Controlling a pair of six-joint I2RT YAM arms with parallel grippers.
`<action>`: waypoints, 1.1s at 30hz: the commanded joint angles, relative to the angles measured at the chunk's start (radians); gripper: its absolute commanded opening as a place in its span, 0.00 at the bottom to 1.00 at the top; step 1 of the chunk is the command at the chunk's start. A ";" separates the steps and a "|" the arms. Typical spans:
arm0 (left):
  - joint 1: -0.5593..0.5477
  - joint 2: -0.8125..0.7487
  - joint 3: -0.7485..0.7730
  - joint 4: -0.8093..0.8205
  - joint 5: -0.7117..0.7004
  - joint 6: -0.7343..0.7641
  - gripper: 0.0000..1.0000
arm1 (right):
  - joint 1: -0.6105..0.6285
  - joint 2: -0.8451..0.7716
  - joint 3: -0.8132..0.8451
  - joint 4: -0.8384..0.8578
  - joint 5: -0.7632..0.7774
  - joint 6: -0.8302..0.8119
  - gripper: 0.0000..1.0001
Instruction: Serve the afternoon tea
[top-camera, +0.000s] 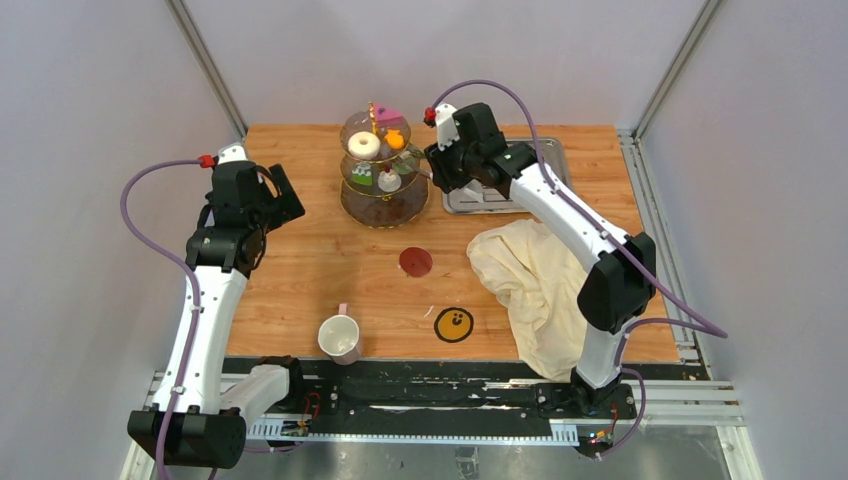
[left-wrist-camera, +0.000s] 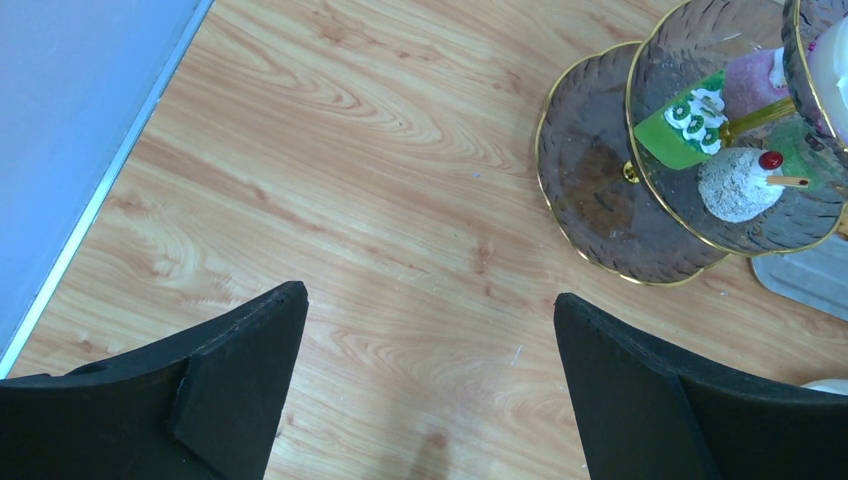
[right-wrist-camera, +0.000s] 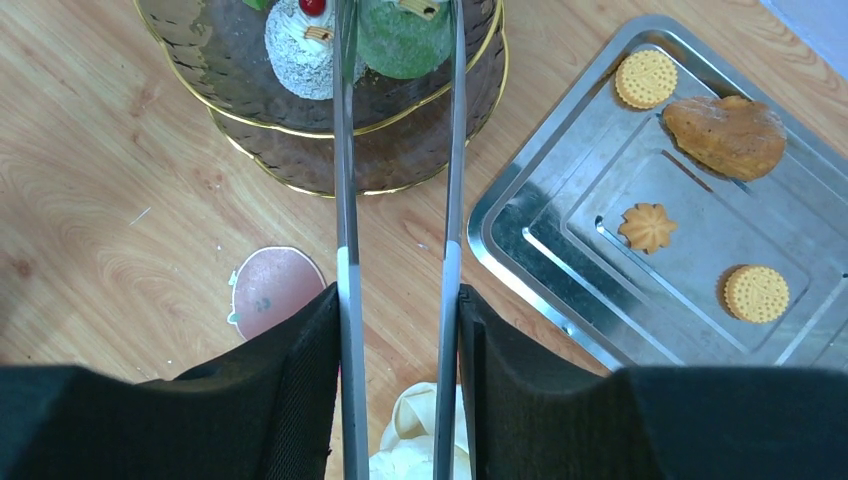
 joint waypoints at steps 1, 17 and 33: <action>0.005 -0.005 0.001 0.010 -0.001 0.004 0.98 | 0.017 -0.055 -0.015 0.034 -0.004 0.013 0.43; 0.005 -0.015 -0.005 0.008 -0.008 0.008 0.98 | 0.015 -0.117 -0.051 0.043 0.032 0.009 0.46; 0.005 -0.026 -0.010 0.007 -0.002 0.002 0.98 | 0.012 -0.218 -0.147 0.063 0.066 0.014 0.25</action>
